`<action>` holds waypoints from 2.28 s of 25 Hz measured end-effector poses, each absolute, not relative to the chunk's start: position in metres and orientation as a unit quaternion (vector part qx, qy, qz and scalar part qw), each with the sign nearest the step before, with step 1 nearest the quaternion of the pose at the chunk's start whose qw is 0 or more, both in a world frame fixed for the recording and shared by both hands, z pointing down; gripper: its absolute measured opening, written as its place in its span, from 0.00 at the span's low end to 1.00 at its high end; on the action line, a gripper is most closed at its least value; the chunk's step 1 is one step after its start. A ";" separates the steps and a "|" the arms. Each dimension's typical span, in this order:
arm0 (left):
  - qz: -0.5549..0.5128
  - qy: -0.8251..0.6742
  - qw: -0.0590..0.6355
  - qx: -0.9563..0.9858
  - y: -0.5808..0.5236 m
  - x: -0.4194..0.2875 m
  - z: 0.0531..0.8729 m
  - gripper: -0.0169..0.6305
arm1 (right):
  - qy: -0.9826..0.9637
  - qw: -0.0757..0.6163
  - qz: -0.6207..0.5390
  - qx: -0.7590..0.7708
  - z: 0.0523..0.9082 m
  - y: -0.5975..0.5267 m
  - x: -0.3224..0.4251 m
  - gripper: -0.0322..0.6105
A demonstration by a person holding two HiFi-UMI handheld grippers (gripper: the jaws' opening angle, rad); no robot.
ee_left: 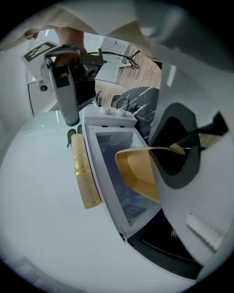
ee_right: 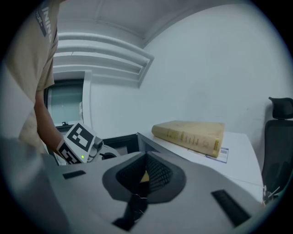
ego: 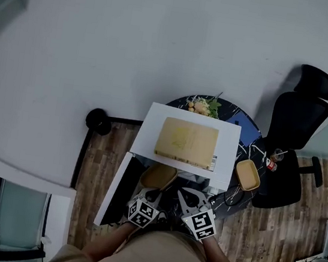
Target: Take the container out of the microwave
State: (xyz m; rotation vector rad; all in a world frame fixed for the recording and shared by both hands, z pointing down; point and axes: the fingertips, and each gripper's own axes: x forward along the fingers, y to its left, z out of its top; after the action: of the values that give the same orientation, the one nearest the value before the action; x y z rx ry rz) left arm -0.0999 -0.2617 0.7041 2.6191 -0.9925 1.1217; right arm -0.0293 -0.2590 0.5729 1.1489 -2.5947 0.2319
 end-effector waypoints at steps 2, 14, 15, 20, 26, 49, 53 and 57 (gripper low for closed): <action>0.367 -0.341 0.065 0.863 -0.254 -0.104 0.698 0.06 | -0.908 0.146 0.080 0.386 0.573 -0.255 -0.033 0.06; 0.351 -0.354 0.065 0.864 -0.210 -0.113 0.680 0.06 | -0.913 0.142 0.082 0.373 0.582 -0.231 -0.043 0.06; 0.347 -0.351 0.062 0.868 -0.207 -0.113 0.677 0.06 | -0.911 0.145 0.081 0.377 0.582 -0.227 -0.044 0.06; 0.335 -0.327 0.059 0.882 -0.189 -0.120 0.670 0.06 | -0.896 0.159 0.084 0.407 0.582 -0.204 -0.055 0.06; 0.309 -0.324 0.076 0.891 -0.182 -0.130 0.673 0.06 | -0.881 0.180 0.071 0.431 0.580 -0.180 -0.070 0.06; 0.284 -0.337 0.048 0.896 -0.153 -0.115 0.621 0.06 | -0.873 0.140 0.072 0.461 0.553 -0.158 -0.043 0.06; 0.292 -0.341 0.042 0.892 -0.150 -0.115 0.621 0.06 | -0.874 0.135 0.075 0.460 0.556 -0.157 -0.035 0.06; 0.297 -0.348 0.048 0.888 -0.147 -0.120 0.623 0.06 | -0.878 0.138 0.077 0.451 0.559 -0.155 -0.035 0.06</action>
State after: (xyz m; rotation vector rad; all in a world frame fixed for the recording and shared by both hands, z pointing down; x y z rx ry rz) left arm -0.1200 -0.1469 0.6234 2.7070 -1.0627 0.9060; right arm -0.0350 -0.1552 0.5591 1.3040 -2.5406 0.2238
